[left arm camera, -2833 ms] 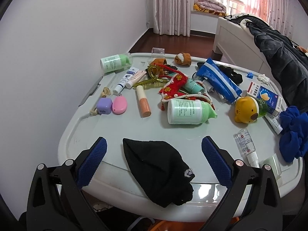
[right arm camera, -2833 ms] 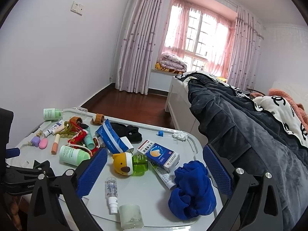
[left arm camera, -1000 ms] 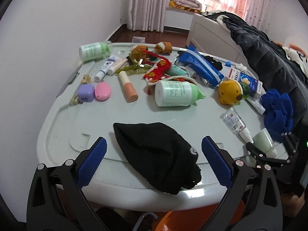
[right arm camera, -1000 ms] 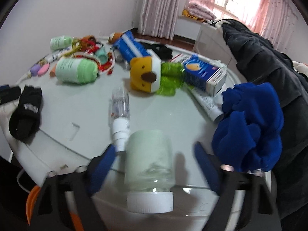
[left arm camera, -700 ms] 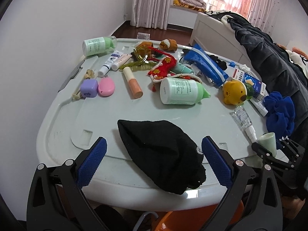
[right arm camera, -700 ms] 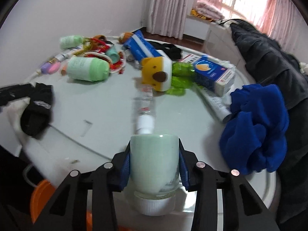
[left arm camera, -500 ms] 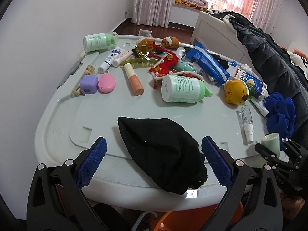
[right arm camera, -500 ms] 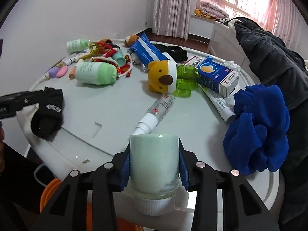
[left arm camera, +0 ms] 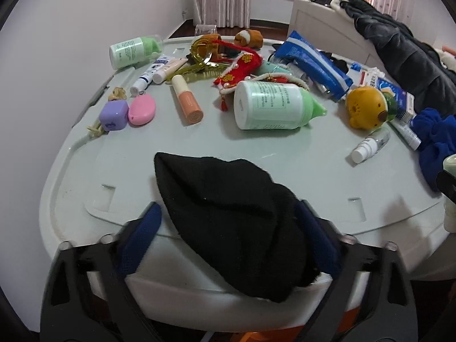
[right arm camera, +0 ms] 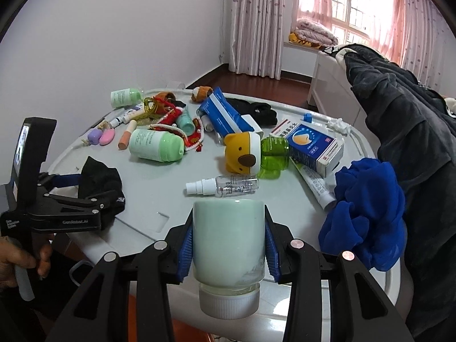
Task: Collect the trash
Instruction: 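Grasp the pale green jar with the right tool while the left tool grasps the black sock, then carry the jar and sock over the orange bin and open both tools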
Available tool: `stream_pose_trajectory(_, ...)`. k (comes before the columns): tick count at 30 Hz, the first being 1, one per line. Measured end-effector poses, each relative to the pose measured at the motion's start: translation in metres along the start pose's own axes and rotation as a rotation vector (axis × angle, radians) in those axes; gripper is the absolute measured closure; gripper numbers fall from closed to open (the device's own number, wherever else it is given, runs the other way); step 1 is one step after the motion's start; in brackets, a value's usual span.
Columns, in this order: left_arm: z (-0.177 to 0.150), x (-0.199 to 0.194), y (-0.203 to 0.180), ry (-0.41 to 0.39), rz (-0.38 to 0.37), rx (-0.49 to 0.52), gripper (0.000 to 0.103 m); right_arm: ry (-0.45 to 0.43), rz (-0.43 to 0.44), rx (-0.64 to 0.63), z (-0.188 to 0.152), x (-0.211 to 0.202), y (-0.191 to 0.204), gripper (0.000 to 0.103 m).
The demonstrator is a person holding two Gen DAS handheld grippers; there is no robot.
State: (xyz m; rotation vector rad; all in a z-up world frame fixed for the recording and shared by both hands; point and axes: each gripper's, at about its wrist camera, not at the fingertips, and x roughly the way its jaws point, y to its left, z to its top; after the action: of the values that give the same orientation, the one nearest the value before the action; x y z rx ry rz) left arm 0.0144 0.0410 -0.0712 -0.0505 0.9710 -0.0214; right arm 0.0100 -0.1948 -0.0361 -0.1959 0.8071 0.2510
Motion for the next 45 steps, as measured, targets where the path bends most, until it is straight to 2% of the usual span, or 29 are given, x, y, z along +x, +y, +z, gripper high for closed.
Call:
stream_pose_trajectory(1, 0.0, -0.002, 0.0, -0.007, 0.008, 0.009, 0.061, -0.002, -0.004, -0.001, 0.0, 0.0, 0.0, 0.062)
stream_pose_trajectory(2, 0.001, -0.003, 0.0, -0.01, 0.006, 0.017, 0.077, -0.004, -0.005, 0.001, 0.0, -0.001, -0.001, 0.062)
stream_pose_trajectory(9, -0.005, -0.02, 0.006, 0.009, -0.061, -0.002, 0.081, -0.034, -0.005, -0.005, 0.004, -0.01, -0.001, 0.062)
stream_pose_trajectory(15, -0.022, -0.073, -0.017, -0.032, -0.115, 0.089, 0.081, -0.076, 0.014, -0.018, 0.005, -0.034, 0.003, 0.061)
stream_pose_trajectory(18, -0.051, -0.09, -0.034, 0.033, -0.17, 0.146, 0.081, -0.041, 0.056, -0.007, -0.009, -0.048, 0.011, 0.062)
stream_pose_trajectory(23, -0.106, -0.081, -0.052, 0.228, -0.289, 0.161, 0.081, 0.103, 0.143, 0.0, -0.075, -0.059, 0.041, 0.061)
stream_pose_trajectory(29, -0.136, -0.058, -0.062, 0.358, -0.309, 0.179, 0.081, 0.21, 0.189, 0.004, -0.108, -0.045, 0.062, 0.061)
stream_pose_trajectory(31, -0.142, -0.052, -0.061, 0.382, -0.314, 0.174, 0.078, 0.238, 0.21, 0.002, -0.111, -0.038, 0.064, 0.061)
stream_pose_trajectory(33, -0.145, -0.047, -0.058, 0.412, -0.296, 0.154, 0.063, 0.257, 0.231, 0.012, -0.114, -0.033, 0.063, 0.056)
stream_pose_trajectory(34, -0.144, -0.045, -0.056, 0.424, -0.282, 0.138, 0.041, 0.251, 0.225, 0.023, -0.115, -0.033, 0.061, 0.037)
stream_pose_trajectory(35, -0.143, -0.044, -0.054, 0.439, -0.258, 0.12, 0.023, 0.242, 0.223, 0.033, -0.114, -0.035, 0.059, 0.019)
stream_pose_trajectory(37, -0.139, -0.043, -0.049, 0.444, -0.226, 0.091, 0.021, 0.203, 0.222, 0.051, -0.108, -0.04, 0.056, 0.016)
stream_pose_trajectory(41, -0.127, -0.042, -0.038, 0.429, -0.239, 0.024, 0.021, 0.147, 0.156, 0.049, -0.101, -0.048, 0.046, 0.016)
stream_pose_trajectory(43, -0.118, -0.051, -0.032, 0.38, -0.24, 0.013, 0.021, 0.107, 0.122, 0.061, -0.092, -0.055, 0.036, 0.016)
stream_pose_trajectory(45, -0.097, -0.062, -0.031, 0.288, -0.225, 0.03, 0.021, 0.066, 0.103, 0.066, -0.077, -0.062, 0.026, 0.016)
